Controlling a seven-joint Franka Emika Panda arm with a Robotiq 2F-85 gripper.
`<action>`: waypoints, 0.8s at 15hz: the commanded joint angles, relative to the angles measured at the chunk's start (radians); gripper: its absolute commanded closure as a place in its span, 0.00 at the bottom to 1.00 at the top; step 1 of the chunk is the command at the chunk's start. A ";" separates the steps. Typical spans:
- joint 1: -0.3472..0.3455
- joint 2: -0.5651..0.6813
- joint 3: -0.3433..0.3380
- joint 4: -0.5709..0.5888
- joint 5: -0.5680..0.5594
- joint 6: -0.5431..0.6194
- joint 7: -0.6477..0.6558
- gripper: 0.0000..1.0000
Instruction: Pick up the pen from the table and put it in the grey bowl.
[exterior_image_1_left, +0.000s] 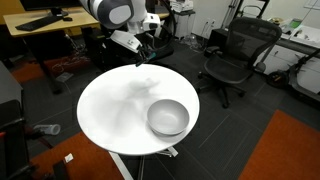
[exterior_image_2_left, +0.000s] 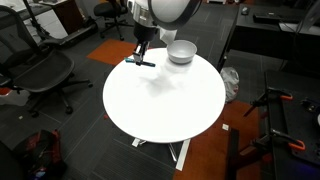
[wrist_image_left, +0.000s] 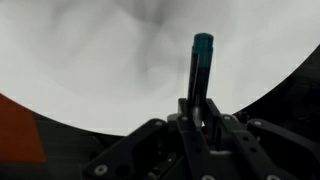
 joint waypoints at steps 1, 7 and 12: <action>0.021 -0.146 -0.060 -0.135 -0.041 -0.004 0.090 0.95; 0.033 -0.298 -0.142 -0.278 -0.113 0.014 0.211 0.95; 0.038 -0.374 -0.211 -0.344 -0.210 0.013 0.351 0.95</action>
